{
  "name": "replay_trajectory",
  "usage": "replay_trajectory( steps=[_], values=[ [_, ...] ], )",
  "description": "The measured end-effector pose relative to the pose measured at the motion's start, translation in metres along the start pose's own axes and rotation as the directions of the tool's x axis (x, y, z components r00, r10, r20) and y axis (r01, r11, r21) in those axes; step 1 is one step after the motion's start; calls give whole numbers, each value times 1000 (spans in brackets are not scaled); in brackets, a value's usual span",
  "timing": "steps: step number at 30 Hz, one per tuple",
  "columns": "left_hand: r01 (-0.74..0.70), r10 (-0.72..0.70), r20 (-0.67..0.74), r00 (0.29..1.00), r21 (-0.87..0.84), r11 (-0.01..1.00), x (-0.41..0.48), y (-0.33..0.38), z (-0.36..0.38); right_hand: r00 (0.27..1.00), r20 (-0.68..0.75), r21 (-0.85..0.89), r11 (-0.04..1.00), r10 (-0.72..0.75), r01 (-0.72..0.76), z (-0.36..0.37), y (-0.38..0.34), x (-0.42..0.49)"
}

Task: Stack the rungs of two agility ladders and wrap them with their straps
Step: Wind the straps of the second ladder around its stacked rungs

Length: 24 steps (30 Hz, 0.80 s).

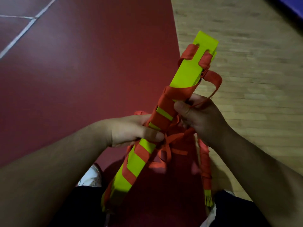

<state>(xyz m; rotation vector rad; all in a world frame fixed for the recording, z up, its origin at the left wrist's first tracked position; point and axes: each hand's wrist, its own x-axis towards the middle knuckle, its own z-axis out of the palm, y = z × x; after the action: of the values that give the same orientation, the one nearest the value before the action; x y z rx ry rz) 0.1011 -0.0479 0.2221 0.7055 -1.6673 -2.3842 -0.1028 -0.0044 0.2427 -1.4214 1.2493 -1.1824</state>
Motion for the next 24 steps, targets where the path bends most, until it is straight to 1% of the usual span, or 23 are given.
replay_trajectory(
  steps=[1, 3, 5, 8, 10, 13, 15, 18, 21, 23, 24],
  values=[
    [6, -5, -29, 1000, 39, 999, 2, -2, 0, 1000, 18, -45, 999, -8, 9, -2, 0, 0],
    [-18, 34, -106, 994, 147, 989, 4, -3, -2, 999, 43, -183, 983, 21, -12, -8, 1, 2],
    [-22, 71, -169, 983, 278, 960, 4, -2, -3, 997, 31, -348, 936, 71, -55, -12, 1, 3],
    [81, 112, -325, 939, 525, 847, 6, -5, -7, 987, -41, -554, 818, 158, -154, -18, 5, 4],
    [180, 164, -436, 885, 645, 743, 9, -7, -11, 982, -84, -611, 769, 172, -187, -16, 7, 6],
    [268, 193, -496, 847, 712, 649, 11, -11, -17, 983, -73, -628, 758, 168, -177, -12, 6, 6],
    [285, 221, -512, 830, 731, 620, 12, -14, -20, 977, -56, -576, 792, 207, -201, -11, 4, 4],
    [304, 286, -523, 803, 772, 558, 12, -16, -21, 965, -84, -494, 831, 247, -255, -7, 1, 3],
    [316, 358, -497, 791, 831, 457, 16, -15, -19, 958, -164, -442, 851, 234, -283, -1, -1, 4],
    [303, 378, -458, 805, 864, 401, 18, -15, -18, 946, -246, -433, 850, 209, -300, 0, 1, 5],
    [283, 379, -433, 818, 877, 389, 18, -14, -18, 940, -277, -424, 853, 198, -305, -1, 3, 5]
  ],
)
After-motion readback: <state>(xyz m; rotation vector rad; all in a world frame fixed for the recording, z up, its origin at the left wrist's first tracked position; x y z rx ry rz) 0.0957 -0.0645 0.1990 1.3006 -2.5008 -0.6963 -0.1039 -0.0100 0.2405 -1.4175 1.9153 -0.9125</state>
